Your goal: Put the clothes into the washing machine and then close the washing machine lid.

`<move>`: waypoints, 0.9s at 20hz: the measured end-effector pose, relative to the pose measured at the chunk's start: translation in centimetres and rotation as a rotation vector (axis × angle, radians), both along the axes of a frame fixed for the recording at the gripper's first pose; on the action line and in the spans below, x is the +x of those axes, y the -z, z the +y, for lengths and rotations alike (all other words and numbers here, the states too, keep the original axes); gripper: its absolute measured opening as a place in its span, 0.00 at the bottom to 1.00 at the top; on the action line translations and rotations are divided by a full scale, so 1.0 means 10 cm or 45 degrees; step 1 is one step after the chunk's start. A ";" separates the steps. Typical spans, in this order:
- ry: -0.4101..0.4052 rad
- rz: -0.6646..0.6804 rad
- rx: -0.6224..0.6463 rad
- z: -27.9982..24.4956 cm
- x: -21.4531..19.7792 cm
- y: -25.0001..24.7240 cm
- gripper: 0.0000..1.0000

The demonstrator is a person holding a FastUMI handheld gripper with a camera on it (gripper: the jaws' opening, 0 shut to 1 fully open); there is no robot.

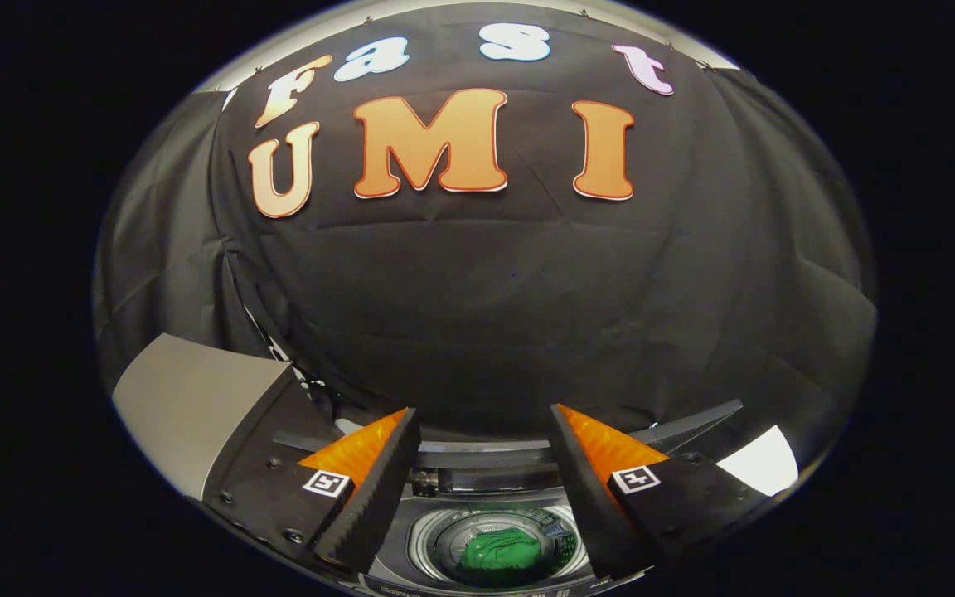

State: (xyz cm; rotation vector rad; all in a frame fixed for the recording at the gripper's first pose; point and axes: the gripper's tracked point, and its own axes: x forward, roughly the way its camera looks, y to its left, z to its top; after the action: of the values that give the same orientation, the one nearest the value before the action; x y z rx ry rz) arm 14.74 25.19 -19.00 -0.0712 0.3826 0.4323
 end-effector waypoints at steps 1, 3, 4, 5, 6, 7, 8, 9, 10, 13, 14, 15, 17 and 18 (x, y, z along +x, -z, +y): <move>-0.001 0.004 -0.001 -0.03 -0.05 0.01 0.99; -0.005 0.006 0.000 -0.06 -0.14 0.04 1.00; -0.005 0.009 0.003 -0.08 -0.18 0.06 1.00; -0.005 0.014 0.003 -0.10 -0.21 0.08 1.00; -0.004 0.018 0.002 -0.12 -0.27 0.10 1.00; -0.003 0.024 0.000 -0.13 -0.31 0.13 1.00; -0.002 0.030 0.001 -0.15 -0.34 0.16 1.00; 0.002 0.038 0.003 -0.18 -0.39 0.17 1.00; 0.014 0.048 0.000 -0.23 -0.43 0.22 1.00; 0.087 0.135 -0.065 -0.44 -0.51 0.55 0.99; 0.100 0.166 -0.065 -0.48 -0.53 0.62 0.99; 0.107 0.189 -0.046 -0.48 -0.56 0.65 1.00; 0.129 0.203 -0.025 -0.54 -0.54 0.65 0.99; 0.140 0.201 -0.027 -0.59 -0.54 0.64 0.99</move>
State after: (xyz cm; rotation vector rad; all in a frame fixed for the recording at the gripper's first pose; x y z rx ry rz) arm 9.38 19.28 -25.40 -0.0366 0.5437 0.3263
